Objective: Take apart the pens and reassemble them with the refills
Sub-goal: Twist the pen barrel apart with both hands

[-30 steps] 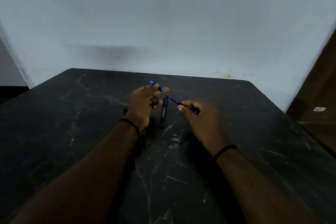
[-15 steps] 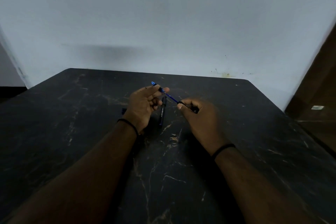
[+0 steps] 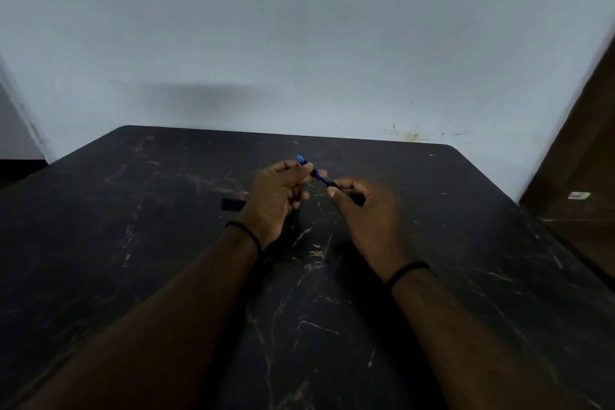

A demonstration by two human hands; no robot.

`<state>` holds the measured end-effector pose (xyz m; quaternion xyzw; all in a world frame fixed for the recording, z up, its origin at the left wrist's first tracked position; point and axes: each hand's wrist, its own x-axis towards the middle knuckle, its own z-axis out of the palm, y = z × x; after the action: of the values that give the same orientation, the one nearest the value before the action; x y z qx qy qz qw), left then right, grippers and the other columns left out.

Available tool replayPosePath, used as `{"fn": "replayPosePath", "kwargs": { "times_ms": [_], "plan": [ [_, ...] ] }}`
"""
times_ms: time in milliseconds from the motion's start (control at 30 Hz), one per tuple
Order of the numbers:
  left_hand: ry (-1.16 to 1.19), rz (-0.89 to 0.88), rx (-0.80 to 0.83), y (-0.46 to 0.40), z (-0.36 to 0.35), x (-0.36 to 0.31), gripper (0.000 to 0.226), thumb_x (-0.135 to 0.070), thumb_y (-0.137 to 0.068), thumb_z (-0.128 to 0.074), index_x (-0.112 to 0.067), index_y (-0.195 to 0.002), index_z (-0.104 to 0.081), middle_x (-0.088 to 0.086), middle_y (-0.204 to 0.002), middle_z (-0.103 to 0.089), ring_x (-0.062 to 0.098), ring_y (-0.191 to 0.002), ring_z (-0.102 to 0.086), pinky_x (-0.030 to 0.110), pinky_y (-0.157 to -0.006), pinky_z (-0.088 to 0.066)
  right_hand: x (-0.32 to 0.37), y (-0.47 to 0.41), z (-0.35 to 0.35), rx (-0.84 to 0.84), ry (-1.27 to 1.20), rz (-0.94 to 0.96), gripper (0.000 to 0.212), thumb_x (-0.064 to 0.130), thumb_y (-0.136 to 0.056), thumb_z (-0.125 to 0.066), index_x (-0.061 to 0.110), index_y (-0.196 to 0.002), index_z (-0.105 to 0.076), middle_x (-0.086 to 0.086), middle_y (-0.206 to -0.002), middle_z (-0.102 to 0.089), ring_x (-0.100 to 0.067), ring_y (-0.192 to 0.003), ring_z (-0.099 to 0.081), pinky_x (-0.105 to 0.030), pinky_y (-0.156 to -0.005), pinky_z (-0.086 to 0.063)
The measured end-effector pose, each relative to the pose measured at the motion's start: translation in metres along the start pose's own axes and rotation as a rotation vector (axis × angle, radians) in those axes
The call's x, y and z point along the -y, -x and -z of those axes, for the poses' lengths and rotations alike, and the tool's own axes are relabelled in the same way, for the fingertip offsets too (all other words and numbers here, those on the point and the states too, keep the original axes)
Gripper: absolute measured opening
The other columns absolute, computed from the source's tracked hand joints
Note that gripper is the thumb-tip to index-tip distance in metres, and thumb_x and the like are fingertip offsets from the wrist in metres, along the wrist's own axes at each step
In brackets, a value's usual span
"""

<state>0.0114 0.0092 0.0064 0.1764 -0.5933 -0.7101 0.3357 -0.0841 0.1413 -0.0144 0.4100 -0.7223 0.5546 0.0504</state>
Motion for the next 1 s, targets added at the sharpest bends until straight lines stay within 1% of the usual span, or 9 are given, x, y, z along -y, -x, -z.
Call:
{"fn": "replayPosePath", "kwargs": {
  "times_ms": [67, 200, 300, 500, 600, 667, 800, 933, 1000],
  "plan": [
    [-0.016, 0.002, -0.005, 0.001, -0.003, 0.001, 0.009, -0.015, -0.092, -0.064, -0.012, -0.083, -0.066, 0.02, -0.099, -0.072, 0.014, -0.054, -0.046, 0.028, -0.052, -0.032, -0.001, -0.001, 0.0, -0.005, 0.006, 0.011, 0.015, 0.032, -0.091, -0.071, 0.026, -0.103, -0.077, 0.014, -0.091, -0.075, 0.001, -0.085, -0.067, -0.026, -0.08, -0.055],
    [-0.043, 0.003, -0.01, 0.003, -0.004, 0.0, 0.009, -0.015, -0.092, -0.063, -0.009, -0.086, -0.067, 0.004, -0.078, -0.07, 0.011, -0.051, -0.041, 0.023, -0.046, -0.03, -0.003, -0.003, -0.001, 0.004, -0.013, -0.004, 0.011, 0.031, -0.091, -0.069, 0.041, -0.089, -0.069, 0.025, -0.08, -0.066, 0.011, -0.082, -0.062, -0.016, -0.069, -0.047],
    [-0.05, -0.009, -0.036, 0.003, -0.002, -0.002, 0.01, -0.014, -0.092, -0.062, -0.008, -0.087, -0.068, 0.007, -0.083, -0.07, 0.009, -0.048, -0.039, 0.021, -0.043, -0.028, -0.004, -0.004, -0.004, 0.015, -0.047, -0.036, 0.025, 0.026, -0.092, -0.066, 0.047, -0.082, -0.059, 0.027, -0.079, -0.065, 0.015, -0.082, -0.059, -0.014, -0.066, -0.042],
    [-0.038, -0.044, -0.045, 0.002, 0.002, -0.001, 0.018, -0.021, -0.091, -0.065, -0.006, -0.082, -0.066, 0.02, -0.09, -0.057, 0.01, -0.046, -0.035, 0.023, -0.043, -0.024, -0.004, -0.002, -0.006, 0.009, -0.075, 0.002, 0.028, 0.022, -0.089, -0.07, 0.047, -0.078, -0.063, 0.036, -0.083, -0.066, 0.009, -0.08, -0.063, -0.014, -0.067, -0.045],
    [-0.054, -0.067, -0.043, 0.0, 0.004, 0.003, 0.021, -0.022, -0.091, -0.067, -0.001, -0.091, -0.069, 0.02, -0.089, -0.051, 0.01, -0.047, -0.034, 0.02, -0.041, -0.027, -0.004, -0.002, -0.005, -0.01, -0.071, 0.01, 0.022, 0.024, -0.089, -0.072, 0.045, -0.085, -0.066, 0.033, -0.08, -0.067, 0.012, -0.084, -0.063, -0.013, -0.07, -0.045],
    [-0.041, -0.068, -0.025, -0.002, 0.005, 0.003, 0.016, -0.02, -0.09, -0.068, -0.005, -0.092, -0.073, 0.019, -0.086, -0.05, 0.008, -0.047, -0.036, 0.018, -0.04, -0.029, -0.003, -0.002, -0.004, -0.019, -0.08, 0.001, 0.014, 0.025, -0.089, -0.072, 0.038, -0.093, -0.071, 0.028, -0.081, -0.068, 0.012, -0.085, -0.063, -0.014, -0.073, -0.047],
    [0.044, -0.046, 0.071, -0.003, 0.009, 0.0, 0.018, -0.011, -0.092, -0.063, -0.018, -0.094, -0.079, 0.011, -0.088, -0.069, 0.005, -0.048, -0.039, 0.015, -0.042, -0.032, -0.001, -0.003, 0.0, -0.02, -0.098, -0.002, 0.013, 0.023, -0.089, -0.073, 0.031, -0.098, -0.075, 0.021, -0.087, -0.071, 0.009, -0.086, -0.065, -0.015, -0.077, -0.05],
    [0.125, 0.014, 0.135, -0.002, 0.01, -0.003, 0.025, -0.007, -0.096, -0.054, -0.008, -0.116, -0.069, 0.009, -0.102, -0.074, 0.005, -0.052, -0.042, 0.016, -0.046, -0.034, 0.003, -0.002, 0.002, -0.012, -0.136, -0.002, 0.016, 0.02, -0.089, -0.073, 0.035, -0.095, -0.073, 0.021, -0.084, -0.07, 0.01, -0.084, -0.064, -0.009, -0.072, -0.046],
    [0.172, 0.028, 0.138, -0.001, 0.008, -0.004, 0.032, -0.018, -0.092, -0.06, -0.005, -0.121, -0.065, 0.01, -0.101, -0.073, 0.007, -0.052, -0.042, 0.019, -0.047, -0.032, 0.006, -0.001, 0.001, -0.014, -0.15, 0.015, 0.019, 0.019, -0.089, -0.073, 0.038, -0.092, -0.071, 0.023, -0.084, -0.07, 0.009, -0.084, -0.065, -0.008, -0.072, -0.047]
  ]
}}
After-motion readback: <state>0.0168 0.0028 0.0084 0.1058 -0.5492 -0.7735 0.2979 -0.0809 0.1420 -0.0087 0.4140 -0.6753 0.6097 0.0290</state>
